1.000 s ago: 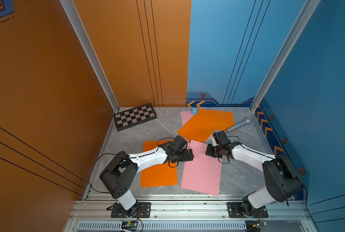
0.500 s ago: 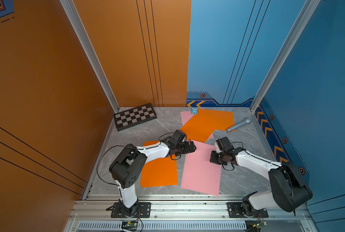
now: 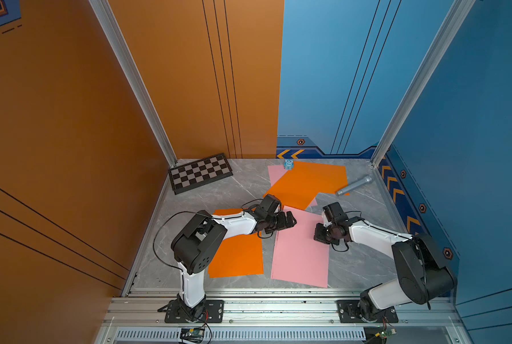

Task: Sort the scattered colored papers by color
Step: Adjust the colored paper at the center of the board.

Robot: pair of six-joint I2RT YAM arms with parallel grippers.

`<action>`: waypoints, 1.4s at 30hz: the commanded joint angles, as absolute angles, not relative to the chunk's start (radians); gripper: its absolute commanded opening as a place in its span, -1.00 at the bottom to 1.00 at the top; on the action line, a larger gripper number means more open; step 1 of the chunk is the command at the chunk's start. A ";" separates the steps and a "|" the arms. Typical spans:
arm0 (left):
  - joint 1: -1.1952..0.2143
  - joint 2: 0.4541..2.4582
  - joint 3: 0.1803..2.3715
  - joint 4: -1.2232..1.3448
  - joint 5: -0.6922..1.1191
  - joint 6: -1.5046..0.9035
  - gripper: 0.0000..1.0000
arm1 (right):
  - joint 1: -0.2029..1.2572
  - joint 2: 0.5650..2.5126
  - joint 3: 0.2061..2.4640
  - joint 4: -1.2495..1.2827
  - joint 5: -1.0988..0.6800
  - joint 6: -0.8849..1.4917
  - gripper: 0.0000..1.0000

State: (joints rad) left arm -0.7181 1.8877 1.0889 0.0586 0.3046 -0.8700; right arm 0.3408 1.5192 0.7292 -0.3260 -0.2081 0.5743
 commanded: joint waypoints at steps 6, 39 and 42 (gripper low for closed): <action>-0.793 1.959 1.128 0.067 0.391 -0.917 0.96 | 0.268 1.539 0.758 -0.500 -0.106 0.495 -1.00; -0.538 1.964 1.296 0.066 0.520 -0.897 0.96 | 0.147 1.551 0.905 -0.580 0.045 0.415 -1.00; -0.513 1.990 1.342 0.066 0.540 -0.872 0.96 | 0.122 1.556 0.933 -0.597 0.034 0.404 -1.00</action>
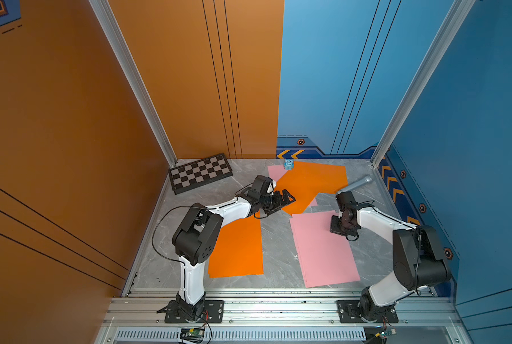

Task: Sort the scattered colored papers by color
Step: Adjust the colored paper at the center of the board.

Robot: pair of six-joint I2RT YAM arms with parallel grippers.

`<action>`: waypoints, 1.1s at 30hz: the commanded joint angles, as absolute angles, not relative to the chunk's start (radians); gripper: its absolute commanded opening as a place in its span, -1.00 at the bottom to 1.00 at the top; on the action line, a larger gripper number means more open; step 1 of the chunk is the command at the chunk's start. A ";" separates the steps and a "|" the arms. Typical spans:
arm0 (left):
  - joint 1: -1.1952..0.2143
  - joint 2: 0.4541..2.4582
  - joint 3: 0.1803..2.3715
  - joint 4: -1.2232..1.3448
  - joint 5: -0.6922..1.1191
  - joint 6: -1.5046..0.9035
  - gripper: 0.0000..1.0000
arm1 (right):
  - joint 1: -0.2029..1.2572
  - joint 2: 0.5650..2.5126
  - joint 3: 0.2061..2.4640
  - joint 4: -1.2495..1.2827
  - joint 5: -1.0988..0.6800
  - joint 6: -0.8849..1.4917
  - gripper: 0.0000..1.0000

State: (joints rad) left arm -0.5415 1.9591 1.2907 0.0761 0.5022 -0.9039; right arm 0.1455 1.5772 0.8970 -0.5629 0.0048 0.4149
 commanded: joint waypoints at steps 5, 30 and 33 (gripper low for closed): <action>-0.468 2.083 1.488 0.064 0.617 -0.781 0.96 | 0.139 1.534 1.024 -0.599 -0.041 0.424 -0.72; -0.504 2.558 2.142 0.006 0.516 -0.747 0.96 | -0.051 2.288 1.919 -0.509 -0.134 0.463 1.00; -0.494 2.614 2.204 0.011 0.505 -0.785 0.96 | -0.074 2.372 2.038 -0.516 -0.144 0.472 1.00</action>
State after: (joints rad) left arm -0.5095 2.5645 2.1498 -0.0025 0.5499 -0.7361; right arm -0.0566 2.3234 1.9419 -0.5026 -0.1387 0.4652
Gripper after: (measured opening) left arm 0.981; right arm 0.997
